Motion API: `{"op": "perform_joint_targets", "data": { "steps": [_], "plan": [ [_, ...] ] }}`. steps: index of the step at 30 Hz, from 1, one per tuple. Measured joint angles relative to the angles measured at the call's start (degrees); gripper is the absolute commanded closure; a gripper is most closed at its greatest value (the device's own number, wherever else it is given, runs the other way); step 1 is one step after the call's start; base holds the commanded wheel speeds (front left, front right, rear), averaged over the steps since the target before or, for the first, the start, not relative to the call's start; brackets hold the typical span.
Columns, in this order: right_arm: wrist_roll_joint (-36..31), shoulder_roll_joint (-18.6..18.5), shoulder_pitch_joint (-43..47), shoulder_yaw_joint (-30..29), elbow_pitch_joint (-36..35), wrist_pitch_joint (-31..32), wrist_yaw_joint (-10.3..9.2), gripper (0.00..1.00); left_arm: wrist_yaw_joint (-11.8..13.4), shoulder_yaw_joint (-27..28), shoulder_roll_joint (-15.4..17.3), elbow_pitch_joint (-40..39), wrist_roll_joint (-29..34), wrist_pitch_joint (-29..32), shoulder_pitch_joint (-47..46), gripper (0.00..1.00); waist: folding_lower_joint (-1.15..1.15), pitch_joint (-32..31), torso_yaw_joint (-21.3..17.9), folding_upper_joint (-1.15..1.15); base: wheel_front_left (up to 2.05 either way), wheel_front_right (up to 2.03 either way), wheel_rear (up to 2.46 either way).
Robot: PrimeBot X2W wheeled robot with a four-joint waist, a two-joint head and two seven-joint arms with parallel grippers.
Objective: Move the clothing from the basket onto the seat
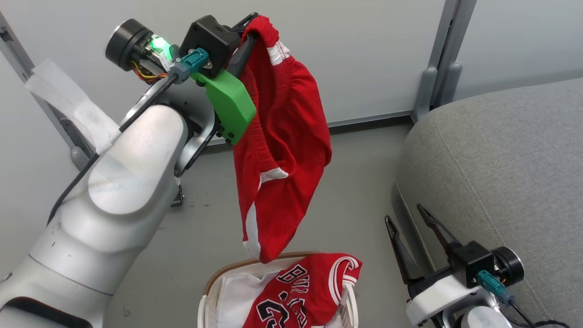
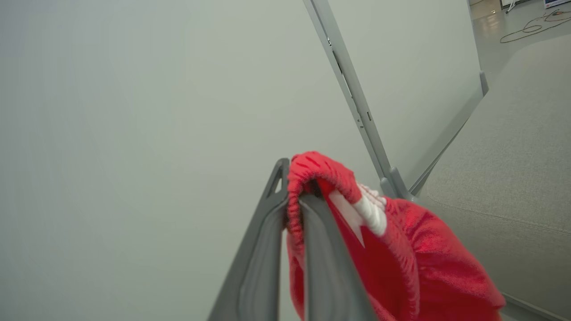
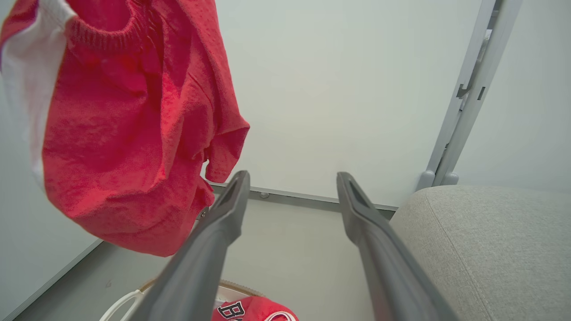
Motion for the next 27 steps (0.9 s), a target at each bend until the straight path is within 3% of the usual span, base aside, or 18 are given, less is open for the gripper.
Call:
{"op": "perform_joint_targets", "data": {
  "steps": [15,27],
  "plan": [
    [-5.19,-0.01,-16.66,5.25,3.18,0.0,0.01,0.0,0.0,-3.89,-3.08,-2.3,-2.15,-0.03,-2.18,1.0,0.0,0.04,2.18,0.0,0.0,0.0,0.0],
    [-5.24,0.0,-25.32,11.78,16.53,-0.05,0.01,0.0,0.0,-6.91,-4.39,-4.64,-3.05,-1.03,-3.52,1.0,0.0,0.45,4.24,0.0,0.0,0.0,0.0]
  ]
}}
